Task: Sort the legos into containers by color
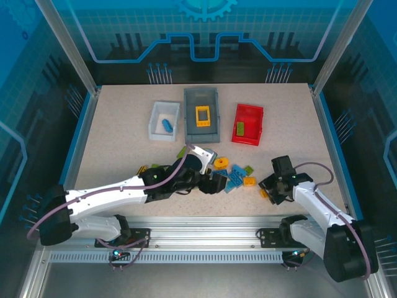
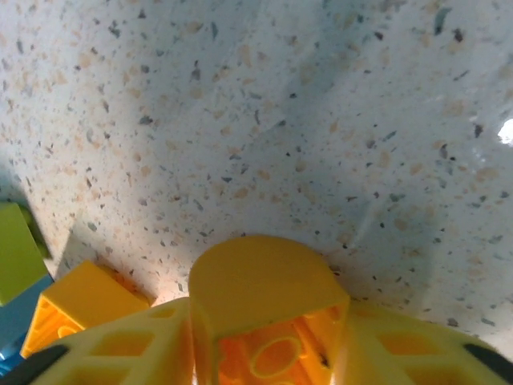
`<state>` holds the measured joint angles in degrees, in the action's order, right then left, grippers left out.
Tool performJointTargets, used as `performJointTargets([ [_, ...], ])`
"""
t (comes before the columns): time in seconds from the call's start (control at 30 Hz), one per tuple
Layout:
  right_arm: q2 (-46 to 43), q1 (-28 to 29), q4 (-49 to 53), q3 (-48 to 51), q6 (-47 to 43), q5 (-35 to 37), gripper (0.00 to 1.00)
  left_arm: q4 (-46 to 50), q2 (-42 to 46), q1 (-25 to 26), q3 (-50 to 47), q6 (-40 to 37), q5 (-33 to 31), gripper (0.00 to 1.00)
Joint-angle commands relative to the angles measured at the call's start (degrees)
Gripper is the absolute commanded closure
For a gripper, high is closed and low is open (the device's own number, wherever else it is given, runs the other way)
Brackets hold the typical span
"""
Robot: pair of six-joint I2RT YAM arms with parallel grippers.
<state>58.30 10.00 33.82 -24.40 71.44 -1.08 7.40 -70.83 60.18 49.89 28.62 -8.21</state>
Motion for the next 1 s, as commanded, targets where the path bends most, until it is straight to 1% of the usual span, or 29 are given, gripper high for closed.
performJointTargets([
  [0.0, -0.5, -0.9, -1.5, 0.1, -0.9, -1.0, 0.66, 0.5, 3.1, 0.2, -0.2, 1.1, -4.9, 0.23],
  [0.07, -2.6, 0.4, -1.2, -2.1, -3.8, 0.7, 0.73, 3.2, 5.2, 0.2, 0.5, 1.4, -9.0, 0.22],
  [0.1, -3.4, 1.7, -1.5, -3.6, -5.6, 1.9, 0.75, 5.5, 6.2, 0.0, 1.3, 1.8, -12.1, 0.22],
  [0.17, -3.6, 6.8, -1.2, -9.4, -10.9, 6.1, 0.76, 11.0, 8.5, -1.0, 3.6, 3.1, -18.0, 0.22],
  [0.23, -0.5, 13.3, -0.8, -16.2, -15.8, 10.4, 0.76, 14.7, 10.7, -2.9, 4.9, 4.2, -20.3, 0.22],
  [0.27, 2.7, 16.2, -1.0, -20.3, -18.3, 11.8, 0.76, 16.4, 11.8, -4.8, 5.4, 5.2, -20.6, 0.22],
  [0.33, 10.3, 20.3, -2.3, -28.0, -22.8, 11.1, 0.76, 18.7, 13.3, -8.5, 6.2, 6.3, -19.4, 0.22],
  [0.47, 29.1, 25.3, -1.5, -46.5, -30.7, 8.2, 0.76, 23.0, 14.7, -14.4, 8.3, 7.1, -18.3, 0.22],
  [0.6, 45.8, 25.9, 2.2, -64.3, -34.1, 7.1, 0.77, 25.9, 15.4, -18.7, 9.6, 8.6, -17.3, 0.22],
  [0.77, 61.9, 25.4, 8.5, -83.5, -36.5, 8.5, 0.75, 26.8, 16.1, -19.4, 9.0, 9.6, -17.1, 0.22],
  [0.87, 69.1, 24.4, 12.1, -91.3, -36.0, 7.8, 0.75, 28.3, 16.2, -19.5, 8.6, 10.4, -17.3, 0.22],
  [0.93, 71.8, 24.0, 13.5, -93.8, -35.5, 8.0, 0.73, 29.4, 16.2, -19.6, 8.6, 10.7, -17.4, 0.23],
  [0.97, 72.5, 23.7, 13.5, -94.0, -35.4, 7.8, 0.71, 29.9, 16.3, -19.6, 8.6, 10.8, -17.5, 0.23],
])
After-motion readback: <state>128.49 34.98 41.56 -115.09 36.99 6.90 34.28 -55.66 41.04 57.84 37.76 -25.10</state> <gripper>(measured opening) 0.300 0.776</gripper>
